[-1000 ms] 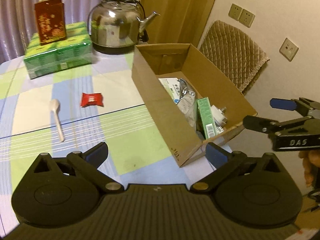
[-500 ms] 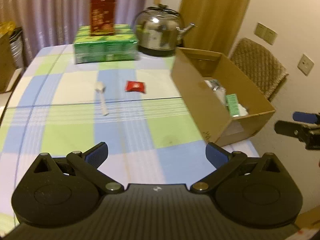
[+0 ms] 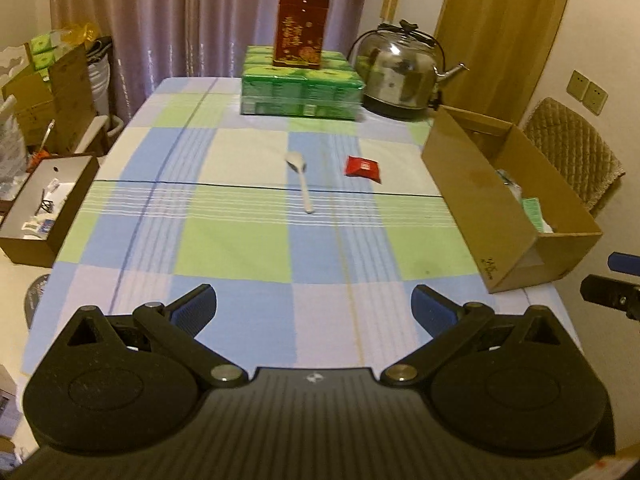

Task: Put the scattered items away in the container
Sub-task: 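Move both tools back toward the white spoon and red candy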

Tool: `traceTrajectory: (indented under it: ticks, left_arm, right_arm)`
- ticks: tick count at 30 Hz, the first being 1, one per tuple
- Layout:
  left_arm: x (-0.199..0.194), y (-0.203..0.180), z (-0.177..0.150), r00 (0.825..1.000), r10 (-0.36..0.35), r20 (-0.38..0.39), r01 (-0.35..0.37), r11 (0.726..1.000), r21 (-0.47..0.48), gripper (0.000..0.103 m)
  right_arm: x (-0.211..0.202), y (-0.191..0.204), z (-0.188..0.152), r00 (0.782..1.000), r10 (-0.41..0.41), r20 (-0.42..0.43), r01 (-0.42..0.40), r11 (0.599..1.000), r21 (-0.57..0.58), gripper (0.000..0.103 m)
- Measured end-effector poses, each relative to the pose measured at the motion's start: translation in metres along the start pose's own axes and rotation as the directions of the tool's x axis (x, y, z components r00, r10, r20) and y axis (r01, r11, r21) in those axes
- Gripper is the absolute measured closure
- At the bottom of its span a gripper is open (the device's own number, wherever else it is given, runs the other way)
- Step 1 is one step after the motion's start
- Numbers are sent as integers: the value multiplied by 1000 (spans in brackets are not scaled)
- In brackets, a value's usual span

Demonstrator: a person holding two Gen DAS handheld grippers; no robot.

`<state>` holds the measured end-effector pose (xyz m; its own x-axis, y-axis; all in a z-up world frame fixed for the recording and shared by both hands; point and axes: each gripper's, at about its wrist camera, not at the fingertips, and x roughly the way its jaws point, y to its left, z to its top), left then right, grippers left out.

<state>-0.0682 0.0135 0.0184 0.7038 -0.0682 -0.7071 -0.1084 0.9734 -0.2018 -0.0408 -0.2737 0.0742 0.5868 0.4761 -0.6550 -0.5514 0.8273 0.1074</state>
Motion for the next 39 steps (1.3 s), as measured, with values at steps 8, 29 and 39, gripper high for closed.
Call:
traceTrajectory:
  ticks: [8, 29, 39]
  left_arm:
    - [14, 13, -3, 1000, 20, -20, -20, 1000, -5, 1]
    - [96, 28, 12, 994, 23, -102, -24, 1000, -5, 1]
    - [133, 36, 32, 994, 27, -102, -28, 1000, -12, 1]
  right_arm:
    - [29, 14, 11, 1000, 15, -20, -16, 1000, -21, 2]
    - [127, 3, 31, 995, 24, -93, -24, 1000, 0, 2]
    - [170, -7, 55, 996, 35, -83, -32, 999, 42, 2]
